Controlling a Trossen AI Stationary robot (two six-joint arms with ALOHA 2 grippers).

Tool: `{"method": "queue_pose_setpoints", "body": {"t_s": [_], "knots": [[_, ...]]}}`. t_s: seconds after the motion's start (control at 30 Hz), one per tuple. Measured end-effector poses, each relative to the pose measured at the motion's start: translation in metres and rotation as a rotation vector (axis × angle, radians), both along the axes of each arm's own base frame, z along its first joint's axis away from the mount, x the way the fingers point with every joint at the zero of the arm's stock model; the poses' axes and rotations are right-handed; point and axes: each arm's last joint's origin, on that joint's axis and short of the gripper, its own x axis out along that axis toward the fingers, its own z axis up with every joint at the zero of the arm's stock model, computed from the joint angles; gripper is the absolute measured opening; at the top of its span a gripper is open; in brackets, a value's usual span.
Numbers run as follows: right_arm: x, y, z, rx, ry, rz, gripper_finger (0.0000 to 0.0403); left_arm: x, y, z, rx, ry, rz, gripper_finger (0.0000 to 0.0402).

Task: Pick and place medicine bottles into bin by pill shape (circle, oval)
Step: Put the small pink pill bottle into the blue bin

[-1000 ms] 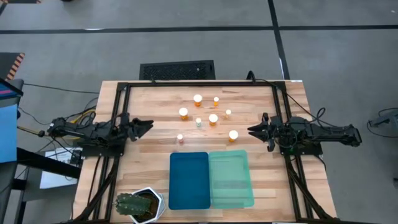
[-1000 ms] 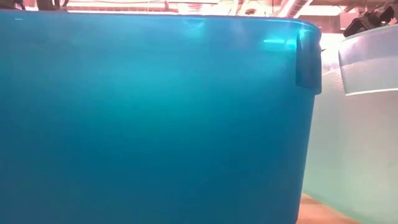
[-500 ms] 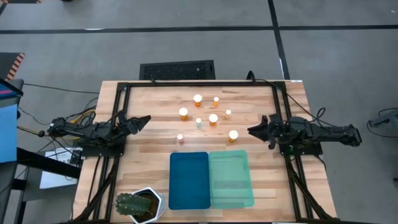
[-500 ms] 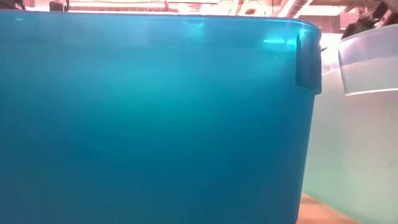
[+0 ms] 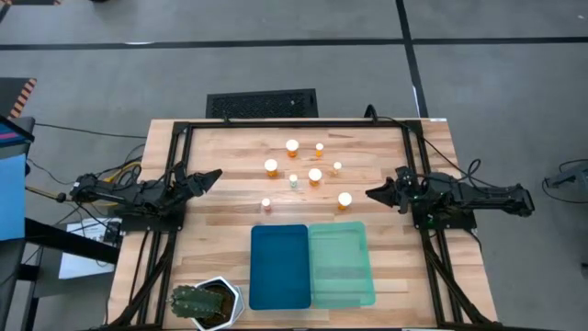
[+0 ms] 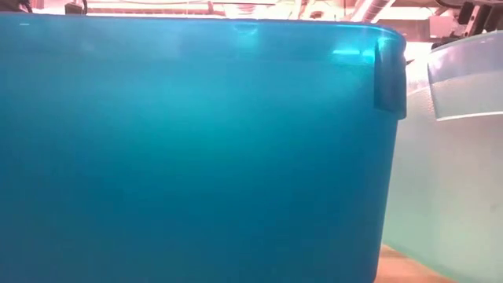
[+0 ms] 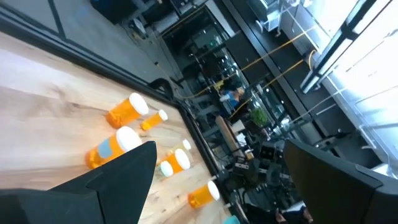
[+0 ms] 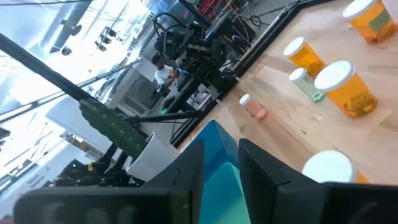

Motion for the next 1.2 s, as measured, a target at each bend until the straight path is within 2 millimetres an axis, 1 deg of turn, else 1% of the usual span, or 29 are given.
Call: {"method": "queue_pose_setpoints", "body": {"t_s": [0.1, 0.23, 0.3, 0.37, 0.47, 0.6, 0.67, 0.77, 0.87, 0.97, 1.07, 1.13, 1.2], "knots": [[0.000, 0.000, 0.000, 0.032, -0.001, -0.001, 0.0107, 0.000, -0.001, 0.005, -0.041, -0.074, -0.030, 0.0345], [0.000, 0.000, 0.002, 0.083, -0.031, -0.002, 0.0107, -0.002, -0.001, 0.018, -0.067, -0.222, -0.079, 0.0345], [0.000, 0.000, 0.008, 0.081, -0.092, -0.002, 0.0107, -0.004, -0.001, 0.027, -0.087, -0.326, -0.095, 0.0345], [-0.001, -0.001, 0.018, 0.072, -0.191, -0.019, 0.0107, -0.008, -0.001, 0.036, -0.087, -0.423, -0.107, 0.0345], [-0.004, -0.002, 0.029, -0.011, -0.296, -0.070, 0.0107, -0.014, 0.001, 0.055, -0.055, -0.480, -0.101, 0.0345], [-0.010, -0.004, 0.048, -0.103, -0.348, -0.175, 0.0107, -0.017, 0.001, 0.090, 0.030, -0.449, -0.075, 0.0345], [-0.014, -0.005, 0.059, -0.160, -0.361, -0.214, 0.0110, -0.013, 0.000, 0.110, 0.075, -0.393, -0.064, 0.0345], [-0.020, -0.006, 0.073, -0.224, -0.333, -0.274, 0.0118, -0.002, -0.002, 0.141, 0.126, -0.274, -0.064, 0.0345], [-0.025, -0.007, 0.082, -0.276, -0.268, -0.313, 0.0134, 0.018, -0.006, 0.167, 0.163, -0.087, -0.082, 0.0345], [-0.029, -0.007, 0.087, -0.308, -0.208, -0.320, 0.0154, 0.042, -0.012, 0.188, 0.175, 0.126, -0.103, 0.0345], [-0.030, -0.007, 0.088, -0.315, -0.170, -0.315, 0.0174, 0.068, -0.017, 0.204, 0.200, 0.352, -0.134, 0.0345], [-0.030, -0.007, 0.087, -0.317, -0.152, -0.312, 0.0185, 0.087, -0.021, 0.210, 0.225, 0.511, -0.177, 0.0345], [-0.030, -0.007, 0.085, -0.315, -0.135, -0.307, 0.0194, 0.103, -0.024, 0.210, 0.256, 0.683, -0.246, 0.0345]]}}
